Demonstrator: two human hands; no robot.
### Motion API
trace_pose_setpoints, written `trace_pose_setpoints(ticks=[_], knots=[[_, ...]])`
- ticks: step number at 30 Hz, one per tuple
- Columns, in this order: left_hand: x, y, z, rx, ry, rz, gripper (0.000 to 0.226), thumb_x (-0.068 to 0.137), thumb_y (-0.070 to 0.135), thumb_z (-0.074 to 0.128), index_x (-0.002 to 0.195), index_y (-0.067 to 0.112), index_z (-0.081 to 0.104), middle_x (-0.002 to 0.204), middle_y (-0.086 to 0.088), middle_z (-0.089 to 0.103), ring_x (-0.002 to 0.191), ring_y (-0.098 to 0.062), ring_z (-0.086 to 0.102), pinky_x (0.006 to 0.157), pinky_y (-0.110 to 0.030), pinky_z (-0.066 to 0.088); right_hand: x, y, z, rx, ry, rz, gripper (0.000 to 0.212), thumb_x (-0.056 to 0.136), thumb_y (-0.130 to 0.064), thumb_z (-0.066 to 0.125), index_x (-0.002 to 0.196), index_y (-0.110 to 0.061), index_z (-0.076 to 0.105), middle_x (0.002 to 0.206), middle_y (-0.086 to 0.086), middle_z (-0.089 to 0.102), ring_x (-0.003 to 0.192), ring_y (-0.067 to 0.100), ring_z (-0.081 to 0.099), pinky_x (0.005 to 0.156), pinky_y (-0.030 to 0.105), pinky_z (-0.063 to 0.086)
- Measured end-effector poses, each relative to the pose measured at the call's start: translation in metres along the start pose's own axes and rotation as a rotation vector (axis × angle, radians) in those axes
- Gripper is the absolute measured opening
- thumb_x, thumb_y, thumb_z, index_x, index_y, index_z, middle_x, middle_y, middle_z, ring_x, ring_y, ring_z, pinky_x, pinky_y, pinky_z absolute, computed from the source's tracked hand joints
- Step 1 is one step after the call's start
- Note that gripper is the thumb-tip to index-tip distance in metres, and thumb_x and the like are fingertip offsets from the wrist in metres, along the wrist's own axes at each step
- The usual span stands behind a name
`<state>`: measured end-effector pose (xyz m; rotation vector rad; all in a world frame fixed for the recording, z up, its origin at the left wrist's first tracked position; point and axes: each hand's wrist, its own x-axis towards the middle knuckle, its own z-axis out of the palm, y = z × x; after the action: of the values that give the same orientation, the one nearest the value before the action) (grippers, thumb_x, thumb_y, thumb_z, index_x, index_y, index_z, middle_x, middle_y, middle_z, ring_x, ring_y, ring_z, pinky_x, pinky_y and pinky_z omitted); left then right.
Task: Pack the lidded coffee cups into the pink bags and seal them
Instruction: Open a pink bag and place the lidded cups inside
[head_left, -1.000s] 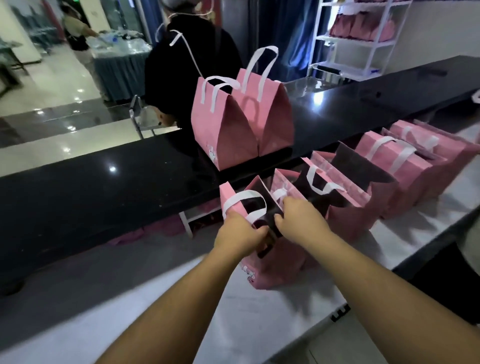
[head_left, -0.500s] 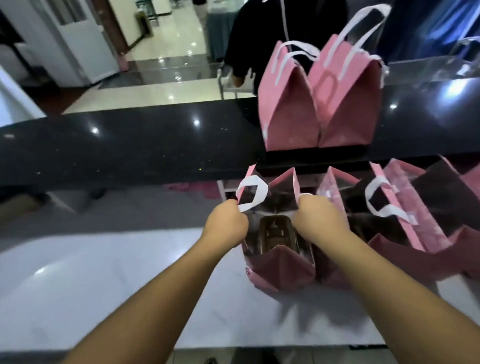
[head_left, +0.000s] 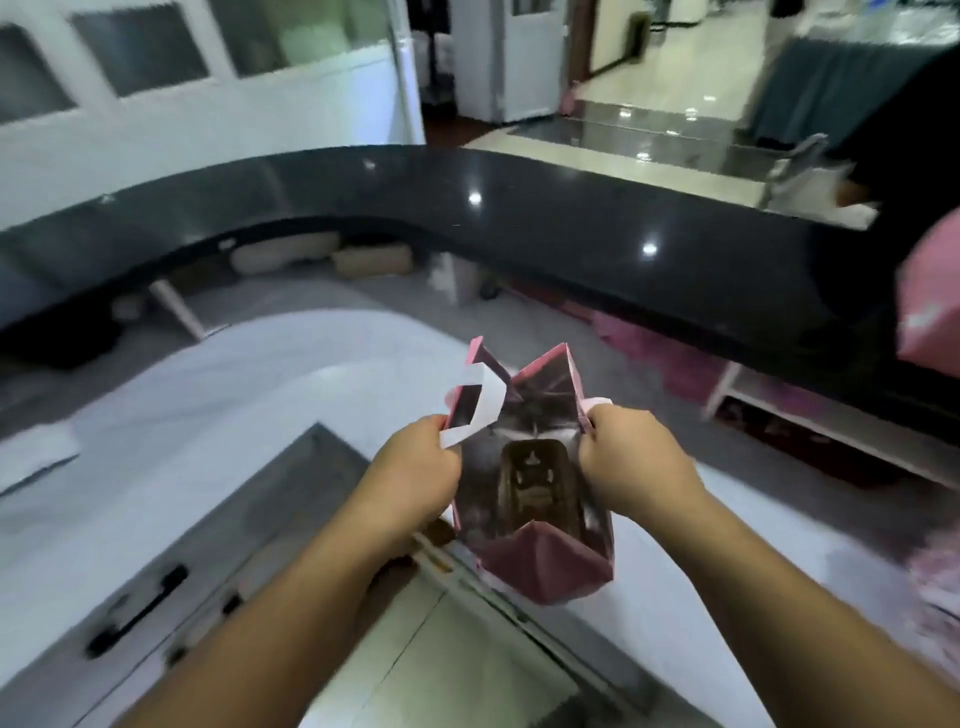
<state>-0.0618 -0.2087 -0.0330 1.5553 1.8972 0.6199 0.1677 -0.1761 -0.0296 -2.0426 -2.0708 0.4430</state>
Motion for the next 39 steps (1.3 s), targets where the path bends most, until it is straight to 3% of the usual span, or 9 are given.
trace_pose_setpoints(ticks=[3,6,10,16,19,27,31,35,39], knots=[[-0.032,-0.069,-0.06,-0.074,0.105,-0.103,0.021,0.098,0.038,0.047,0.097,0.038,0.067,0.086,0.016,0.072,0.077,-0.006,0.067,0.065,-0.029,0.053,-0.009,-0.084,0.029,-0.026,-0.022,-0.125,0.019,0.091,-0.025,0.052,0.073,-0.022,0.049,0.072,0.001,0.057,0.058,0.018,0.049,0.044,0.027,0.028],[-0.068,-0.139,-0.121,-0.102,0.208,-0.18,0.024,0.1,0.04,0.052,0.085,0.052,0.065,0.078,0.024,0.068,0.072,0.003,0.063,0.059,-0.02,0.045,-0.025,-0.169,0.059,0.023,-0.071,-0.224,0.026,0.092,-0.03,0.052,0.068,-0.021,0.052,0.071,0.002,0.061,0.058,0.019,0.051,0.047,0.027,0.032],[-0.112,-0.229,-0.189,-0.126,0.301,-0.308,0.026,0.1,0.052,0.052,0.104,0.033,0.069,0.094,0.013,0.072,0.084,-0.011,0.066,0.071,-0.031,0.053,-0.051,-0.27,0.098,0.092,-0.133,-0.342,0.033,0.09,-0.041,0.05,0.063,-0.023,0.05,0.062,-0.008,0.051,0.057,0.011,0.05,0.046,0.026,0.03],[-0.173,-0.321,-0.262,-0.204,0.451,-0.43,0.019,0.098,0.04,0.053,0.107,0.037,0.07,0.089,0.02,0.07,0.08,-0.005,0.064,0.06,-0.024,0.044,-0.076,-0.392,0.149,0.079,-0.225,-0.499,0.029,0.1,-0.032,0.051,0.074,-0.023,0.06,0.073,-0.002,0.064,0.063,0.016,0.059,0.049,0.027,0.04],[-0.192,-0.354,-0.288,-0.226,0.515,-0.492,0.021,0.101,0.038,0.053,0.114,0.035,0.069,0.093,0.023,0.068,0.083,-0.003,0.063,0.06,-0.021,0.042,-0.08,-0.444,0.168,0.063,-0.26,-0.571,0.031,0.102,-0.033,0.05,0.075,-0.022,0.061,0.068,-0.006,0.061,0.06,0.013,0.058,0.046,0.025,0.035],[-0.209,-0.423,-0.352,-0.22,0.645,-0.685,0.021,0.095,0.031,0.049,0.096,0.029,0.07,0.086,0.008,0.074,0.079,-0.014,0.068,0.069,-0.036,0.054,-0.063,-0.581,0.219,0.023,-0.416,-0.798,0.032,0.101,-0.029,0.05,0.073,-0.02,0.063,0.07,0.0,0.066,0.06,0.017,0.061,0.046,0.025,0.038],[-0.211,-0.449,-0.386,-0.205,0.737,-0.772,0.02,0.094,0.032,0.049,0.095,0.029,0.069,0.082,0.006,0.072,0.076,-0.014,0.066,0.065,-0.035,0.05,-0.053,-0.637,0.243,0.008,-0.475,-0.909,0.034,0.099,-0.031,0.05,0.075,-0.017,0.07,0.068,-0.002,0.069,0.057,0.014,0.063,0.045,0.026,0.043],[-0.213,-0.469,-0.414,-0.24,0.779,-0.825,0.022,0.098,0.028,0.051,0.108,0.03,0.071,0.095,0.009,0.074,0.088,-0.013,0.068,0.079,-0.039,0.055,-0.051,-0.675,0.266,0.052,-0.554,-0.962,0.039,0.097,-0.043,0.048,0.079,-0.018,0.071,0.068,-0.007,0.07,0.054,0.009,0.064,0.044,0.023,0.045],[-0.213,-0.489,-0.431,-0.271,0.81,-0.843,0.027,0.099,0.026,0.053,0.119,0.035,0.07,0.103,0.017,0.072,0.093,-0.004,0.065,0.081,-0.029,0.054,-0.055,-0.704,0.284,0.05,-0.601,-1.002,0.034,0.097,-0.042,0.05,0.079,-0.023,0.069,0.07,-0.01,0.07,0.056,0.008,0.065,0.045,0.021,0.046]])
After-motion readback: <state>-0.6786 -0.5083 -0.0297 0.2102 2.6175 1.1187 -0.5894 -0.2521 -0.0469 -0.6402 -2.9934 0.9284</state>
